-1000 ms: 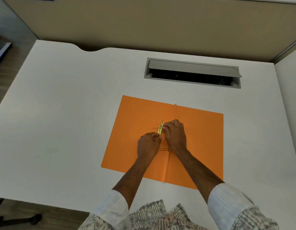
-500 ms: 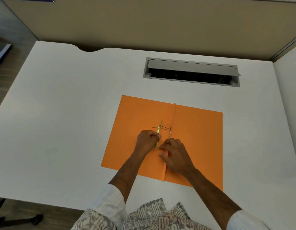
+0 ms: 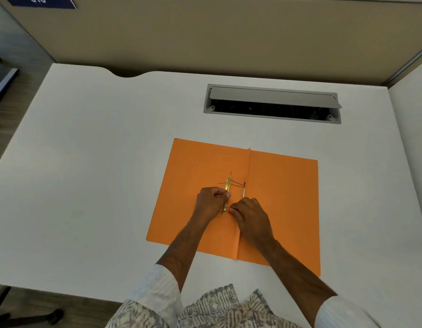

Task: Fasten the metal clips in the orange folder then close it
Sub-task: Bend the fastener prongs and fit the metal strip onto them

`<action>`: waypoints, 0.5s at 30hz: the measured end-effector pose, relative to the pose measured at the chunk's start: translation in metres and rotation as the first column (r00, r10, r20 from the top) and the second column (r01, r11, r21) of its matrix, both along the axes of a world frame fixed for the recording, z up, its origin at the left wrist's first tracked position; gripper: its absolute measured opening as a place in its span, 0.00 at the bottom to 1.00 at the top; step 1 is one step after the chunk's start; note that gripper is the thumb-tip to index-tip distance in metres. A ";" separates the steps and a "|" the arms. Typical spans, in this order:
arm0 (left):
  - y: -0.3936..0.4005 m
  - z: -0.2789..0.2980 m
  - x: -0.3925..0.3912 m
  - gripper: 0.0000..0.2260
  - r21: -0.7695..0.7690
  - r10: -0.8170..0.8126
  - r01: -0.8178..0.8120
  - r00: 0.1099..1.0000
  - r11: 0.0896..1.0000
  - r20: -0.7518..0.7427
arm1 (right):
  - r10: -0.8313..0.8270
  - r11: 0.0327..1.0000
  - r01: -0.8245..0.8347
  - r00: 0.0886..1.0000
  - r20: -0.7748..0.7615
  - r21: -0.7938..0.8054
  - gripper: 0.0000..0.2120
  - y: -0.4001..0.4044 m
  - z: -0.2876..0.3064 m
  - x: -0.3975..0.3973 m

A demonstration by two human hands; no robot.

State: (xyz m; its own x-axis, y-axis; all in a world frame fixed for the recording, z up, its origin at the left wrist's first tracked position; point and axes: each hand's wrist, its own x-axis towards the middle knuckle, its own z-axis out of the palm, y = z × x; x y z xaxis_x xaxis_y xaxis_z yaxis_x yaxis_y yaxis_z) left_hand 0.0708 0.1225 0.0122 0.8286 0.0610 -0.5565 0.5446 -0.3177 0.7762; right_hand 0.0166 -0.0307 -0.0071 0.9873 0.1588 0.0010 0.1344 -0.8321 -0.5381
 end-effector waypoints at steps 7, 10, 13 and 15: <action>0.001 -0.001 0.001 0.08 -0.010 0.006 -0.006 1.000 1.000 -0.001 | -0.003 0.999 0.004 0.999 -0.047 0.033 0.07 -0.002 -0.002 0.002; 0.001 -0.001 0.001 0.08 -0.012 0.001 -0.001 1.000 1.000 -0.002 | 0.019 0.999 -0.017 0.999 -0.049 0.029 0.08 -0.002 0.000 0.002; 0.001 0.000 0.001 0.08 -0.009 0.000 0.000 1.000 1.000 -0.001 | 0.032 0.999 -0.031 0.998 -0.048 0.027 0.08 -0.002 0.001 0.002; 0.000 0.001 0.001 0.08 -0.010 -0.001 0.001 1.000 1.000 -0.001 | 0.038 0.999 -0.037 0.998 -0.044 0.031 0.08 -0.002 0.001 0.002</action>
